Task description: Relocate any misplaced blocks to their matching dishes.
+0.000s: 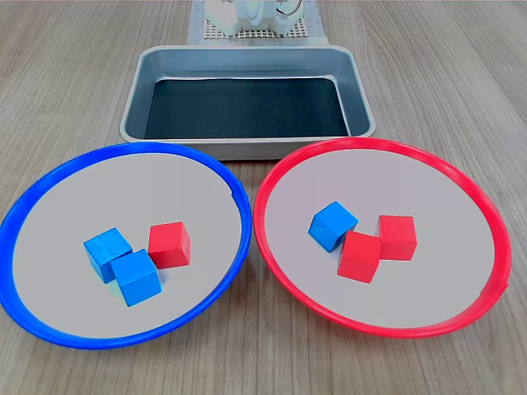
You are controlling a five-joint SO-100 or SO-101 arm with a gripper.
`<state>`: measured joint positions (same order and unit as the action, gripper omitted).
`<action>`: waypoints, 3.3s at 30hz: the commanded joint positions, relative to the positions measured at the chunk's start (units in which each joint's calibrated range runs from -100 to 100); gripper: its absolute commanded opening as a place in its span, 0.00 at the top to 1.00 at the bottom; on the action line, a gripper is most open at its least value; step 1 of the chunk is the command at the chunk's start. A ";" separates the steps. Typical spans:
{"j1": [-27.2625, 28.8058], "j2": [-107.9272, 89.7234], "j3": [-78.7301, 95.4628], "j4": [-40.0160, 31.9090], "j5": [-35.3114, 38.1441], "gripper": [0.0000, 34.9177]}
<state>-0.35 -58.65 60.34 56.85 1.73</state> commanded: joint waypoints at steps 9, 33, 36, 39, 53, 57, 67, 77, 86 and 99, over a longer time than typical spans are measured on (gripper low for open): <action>1.62 29.44 -29.71 0.31 5.96 0.99; 11.41 70.81 -67.49 -0.10 16.12 0.72; 11.70 75.67 -71.59 0.39 16.36 0.67; 11.51 79.85 -75.41 1.13 16.36 0.64; 10.75 94.77 -98.17 15.08 16.70 0.54; 10.47 96.82 -100.63 15.58 16.90 0.54; 10.28 102.96 -106.64 17.15 17.09 0.57; 11.32 105.69 -107.91 16.40 17.19 0.59; 11.79 107.82 -108.55 14.18 17.14 0.62; 10.66 107.65 -106.82 12.61 17.63 0.75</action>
<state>10.97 49.79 -46.01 70.23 19.12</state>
